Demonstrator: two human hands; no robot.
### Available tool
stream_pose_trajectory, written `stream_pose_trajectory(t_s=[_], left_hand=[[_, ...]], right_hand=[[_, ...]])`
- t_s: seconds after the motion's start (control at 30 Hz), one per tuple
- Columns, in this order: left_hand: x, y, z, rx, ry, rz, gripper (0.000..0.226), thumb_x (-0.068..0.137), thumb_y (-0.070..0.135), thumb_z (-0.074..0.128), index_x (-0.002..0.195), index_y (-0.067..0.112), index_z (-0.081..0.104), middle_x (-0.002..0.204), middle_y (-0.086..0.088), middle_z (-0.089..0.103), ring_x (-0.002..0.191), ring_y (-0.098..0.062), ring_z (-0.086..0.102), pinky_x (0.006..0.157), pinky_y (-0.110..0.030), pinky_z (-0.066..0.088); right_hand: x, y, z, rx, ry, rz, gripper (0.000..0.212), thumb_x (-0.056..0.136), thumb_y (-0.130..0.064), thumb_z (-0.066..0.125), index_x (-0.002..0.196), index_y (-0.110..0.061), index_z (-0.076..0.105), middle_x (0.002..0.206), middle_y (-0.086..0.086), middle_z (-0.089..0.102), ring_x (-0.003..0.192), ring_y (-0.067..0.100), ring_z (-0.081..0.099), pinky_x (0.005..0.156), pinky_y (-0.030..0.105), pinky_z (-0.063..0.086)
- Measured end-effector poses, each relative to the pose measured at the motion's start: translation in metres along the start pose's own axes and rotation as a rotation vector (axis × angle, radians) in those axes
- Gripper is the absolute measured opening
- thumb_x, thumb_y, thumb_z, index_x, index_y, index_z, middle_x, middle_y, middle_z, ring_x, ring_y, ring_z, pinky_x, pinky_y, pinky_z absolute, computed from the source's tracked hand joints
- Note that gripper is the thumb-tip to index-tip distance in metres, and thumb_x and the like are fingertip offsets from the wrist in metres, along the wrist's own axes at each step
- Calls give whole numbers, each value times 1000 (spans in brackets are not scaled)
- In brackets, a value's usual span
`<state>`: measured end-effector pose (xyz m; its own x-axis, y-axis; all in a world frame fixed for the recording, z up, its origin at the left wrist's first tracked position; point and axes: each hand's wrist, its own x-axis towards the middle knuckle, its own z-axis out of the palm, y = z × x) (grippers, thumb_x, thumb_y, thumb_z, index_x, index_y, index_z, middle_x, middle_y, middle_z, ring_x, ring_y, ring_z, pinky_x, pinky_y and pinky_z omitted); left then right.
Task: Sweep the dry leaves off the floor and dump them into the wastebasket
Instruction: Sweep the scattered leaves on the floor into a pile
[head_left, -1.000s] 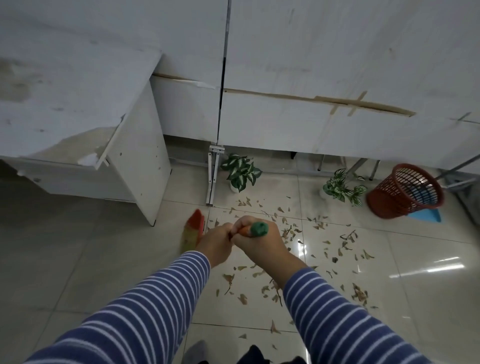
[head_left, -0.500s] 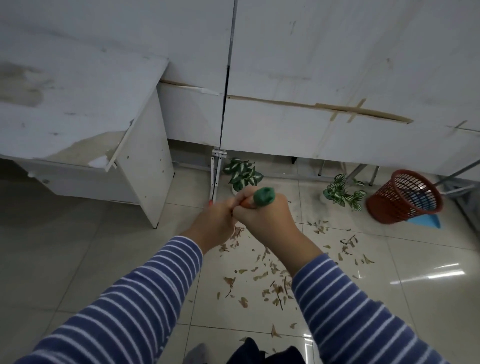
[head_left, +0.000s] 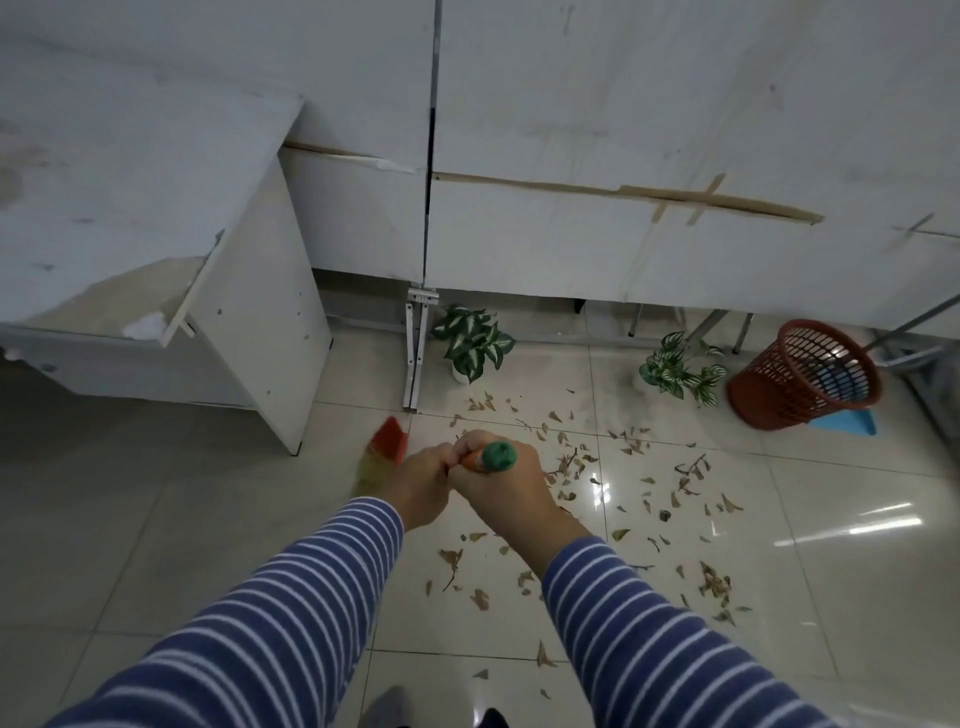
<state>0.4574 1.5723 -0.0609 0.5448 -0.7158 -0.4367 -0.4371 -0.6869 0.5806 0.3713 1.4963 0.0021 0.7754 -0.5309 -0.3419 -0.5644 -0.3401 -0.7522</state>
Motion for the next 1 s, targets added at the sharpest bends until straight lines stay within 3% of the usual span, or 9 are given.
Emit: stream_pose_trajectory(t_s=[0.13,0.27,0.4,0.53,0.6,0.67,0.77,0.83,1.0], left_hand=[[17,13,12,-30,3,23,33,95,8,45,128,7,53,126,-15,59,116,-29,54,97,-32,39],[27,26,20,-44,-16,32,34,94,8,47,128,6,52,127,-17,57,118,-32,52,98,-36,39],[30,36,24,-65,-47,68,35,93,6,49,128,3,51,129,-20,54,120,-34,51,101,-39,39],[27,38,24,-113,-21,141,49,89,7,56,136,12,46,140,-16,47,128,-30,46,109,-42,35],[21,42,17,-165,-19,189,49,87,3,57,135,11,46,137,-16,50,111,-12,55,107,-37,38],[13,51,3,-167,3,226,43,89,-1,54,131,5,48,131,-17,54,87,6,47,99,-30,39],[1,62,-16,-154,58,239,17,95,6,47,100,18,57,103,-13,63,83,-16,57,89,-38,50],[-5,64,-27,-107,86,242,21,99,15,40,85,26,51,87,-6,61,83,-22,59,79,-36,51],[-9,41,-28,117,97,192,21,96,31,42,114,26,52,88,5,60,83,-13,58,83,-33,48]], right_hand=[[4,11,-15,-34,64,9,10,85,-5,61,91,-5,69,89,13,70,81,25,67,73,35,59],[6,19,-26,-37,102,32,10,83,-4,60,89,-4,68,83,19,69,65,24,59,66,43,59],[1,20,-33,-82,135,20,12,83,-4,57,89,-4,68,82,20,68,66,30,61,63,45,58],[-7,16,-41,-139,160,-24,12,84,-8,60,92,-7,69,87,12,68,75,25,65,65,32,57],[-11,10,-46,-171,175,-71,11,85,-11,62,93,-10,69,87,9,68,74,21,65,65,28,56],[-14,1,-53,-182,186,-104,9,85,-12,62,92,-12,68,85,8,68,73,21,65,64,29,56],[-21,-18,-63,-142,188,-142,6,85,-12,63,88,-13,68,80,6,67,64,13,60,56,21,49],[-25,-29,-69,-85,175,-167,6,84,-12,65,82,-16,68,74,2,67,54,1,54,50,13,42],[-32,-30,-63,157,121,-115,24,76,-1,66,63,-22,63,58,-8,59,42,-8,51,43,7,36]])
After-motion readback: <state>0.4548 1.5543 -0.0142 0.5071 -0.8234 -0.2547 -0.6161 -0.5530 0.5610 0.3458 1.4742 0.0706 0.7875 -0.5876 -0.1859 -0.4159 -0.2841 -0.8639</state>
